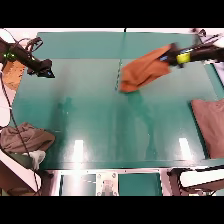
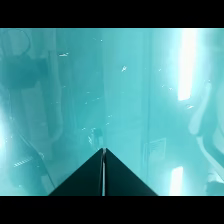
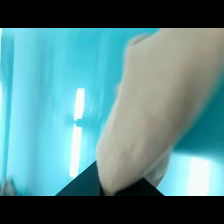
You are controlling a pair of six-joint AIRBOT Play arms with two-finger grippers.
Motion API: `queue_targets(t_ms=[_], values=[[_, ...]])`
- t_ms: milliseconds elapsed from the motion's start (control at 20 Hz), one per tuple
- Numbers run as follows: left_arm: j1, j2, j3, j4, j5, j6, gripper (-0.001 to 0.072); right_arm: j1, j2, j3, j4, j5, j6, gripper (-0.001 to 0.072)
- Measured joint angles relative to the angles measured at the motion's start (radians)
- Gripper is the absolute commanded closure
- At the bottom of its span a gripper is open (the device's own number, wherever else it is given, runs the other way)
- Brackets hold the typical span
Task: Fold the shirts.
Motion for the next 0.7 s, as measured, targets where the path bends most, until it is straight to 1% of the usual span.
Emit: queue_targets(t_ms=[200, 400, 550, 700], values=[[0.0, 0.0, 0.0, -0.001, 0.0, 0.0, 0.0681, -0.263, 0.035, 0.081, -0.009, 0.044, 0.019, 0.0695], [0.0, 0.0, 0.0, -0.002, 0.005, -0.002, 0.0681, -0.493, 0.046, 0.107, -0.034, 0.066, 0.026, 0.0694], [0.0, 0.0, 0.0, -0.002, 0.006, -0.002, 0.0681, -0.617, 0.047, 0.113, -0.087, 0.099, 0.026, 0.0694], [0.0, 0.0, 0.0, -0.002, 0.006, -0.007, 0.0681, -0.695, 0.05, 0.116, -0.142, 0.156, 0.023, 0.0694]])
